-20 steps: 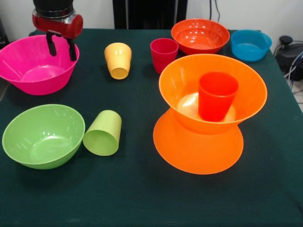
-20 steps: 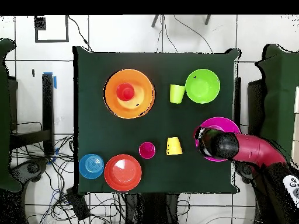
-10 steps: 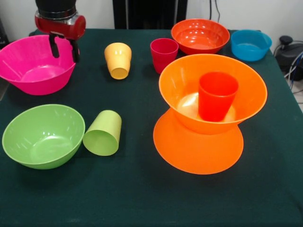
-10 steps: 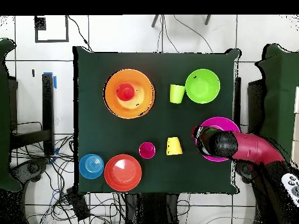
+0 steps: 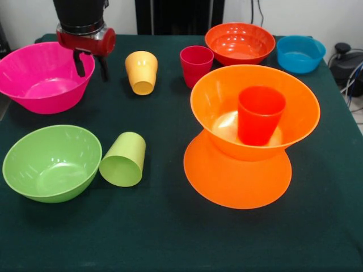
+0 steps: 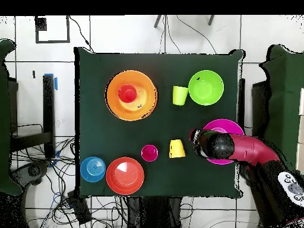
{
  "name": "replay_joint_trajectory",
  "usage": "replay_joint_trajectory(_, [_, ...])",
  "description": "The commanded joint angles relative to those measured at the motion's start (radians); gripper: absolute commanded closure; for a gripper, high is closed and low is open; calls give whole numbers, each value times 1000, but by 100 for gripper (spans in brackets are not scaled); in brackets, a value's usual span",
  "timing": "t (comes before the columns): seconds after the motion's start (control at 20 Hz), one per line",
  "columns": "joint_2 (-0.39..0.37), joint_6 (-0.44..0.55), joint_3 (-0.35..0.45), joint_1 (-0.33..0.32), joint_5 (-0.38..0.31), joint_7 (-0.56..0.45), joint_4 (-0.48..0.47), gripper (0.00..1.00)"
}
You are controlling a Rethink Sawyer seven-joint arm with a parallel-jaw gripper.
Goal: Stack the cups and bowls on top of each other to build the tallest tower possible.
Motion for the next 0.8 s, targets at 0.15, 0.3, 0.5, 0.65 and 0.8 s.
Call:
replay_joint_trajectory(0.15, [109,-92,3,56,-87,-30,-98,0])
replay_joint_trajectory(0.3, [125,-104,-5,59,-96,-32,-115,0])
replay_joint_trajectory(0.5, [129,-76,4,50,-93,-61,-129,0])
replay_joint_trajectory(0.65, [139,-65,1,51,-103,-75,-150,0])
replay_joint_trajectory(0.8, [149,-60,-7,46,-115,-85,-165,0])
